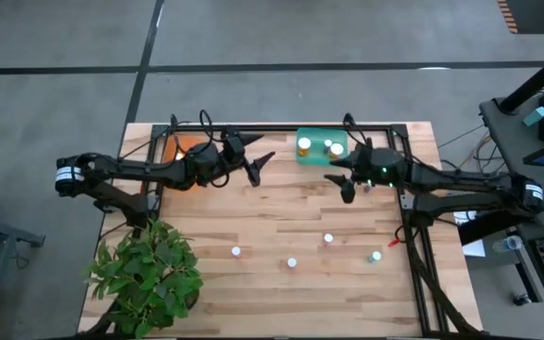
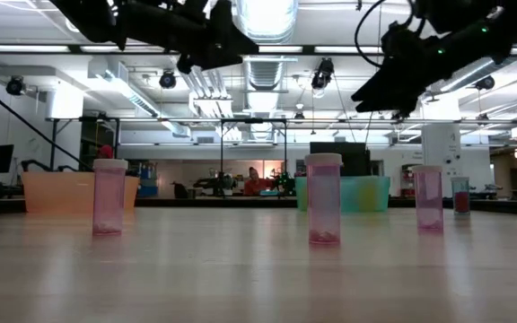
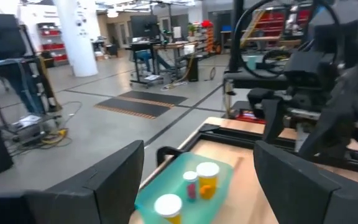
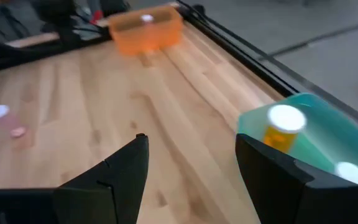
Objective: Pick and place medicine bottles into bin by pill shape (circle, oval)
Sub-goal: Put the pink tablet bottle into the orange bin
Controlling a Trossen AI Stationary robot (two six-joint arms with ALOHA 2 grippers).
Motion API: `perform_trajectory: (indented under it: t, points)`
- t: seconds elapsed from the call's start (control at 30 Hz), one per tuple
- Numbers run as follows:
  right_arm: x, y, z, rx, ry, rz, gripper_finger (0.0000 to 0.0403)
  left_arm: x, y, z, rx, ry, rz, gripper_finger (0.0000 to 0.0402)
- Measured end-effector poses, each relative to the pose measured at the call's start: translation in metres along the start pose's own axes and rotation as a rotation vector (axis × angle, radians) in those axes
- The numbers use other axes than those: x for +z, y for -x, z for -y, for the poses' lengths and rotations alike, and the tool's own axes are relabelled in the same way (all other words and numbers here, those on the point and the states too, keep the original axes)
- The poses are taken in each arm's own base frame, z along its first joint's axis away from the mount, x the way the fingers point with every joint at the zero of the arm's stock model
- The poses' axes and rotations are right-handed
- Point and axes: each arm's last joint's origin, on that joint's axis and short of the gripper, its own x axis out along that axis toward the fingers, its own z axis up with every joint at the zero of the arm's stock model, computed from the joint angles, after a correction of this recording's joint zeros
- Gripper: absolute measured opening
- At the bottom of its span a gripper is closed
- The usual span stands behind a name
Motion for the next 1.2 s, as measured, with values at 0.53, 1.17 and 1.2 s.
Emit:
perform_trajectory:
  t: [0.53,1.17,1.2]
  points:
    - [-0.052,0.018,-0.016,0.189,0.122,0.394,0.0228,0.002,0.012,0.032,-0.116,0.14,0.002,0.0281]
    - [-0.015,0.037,-0.034,0.394,0.364,0.693,0.0228,0.029,0.023,0.062,-0.299,0.233,0.079,0.0281]
    - [-0.015,0.038,-0.035,0.392,0.376,0.702,0.0228,0.03,0.023,0.063,-0.303,0.235,0.083,0.0281]
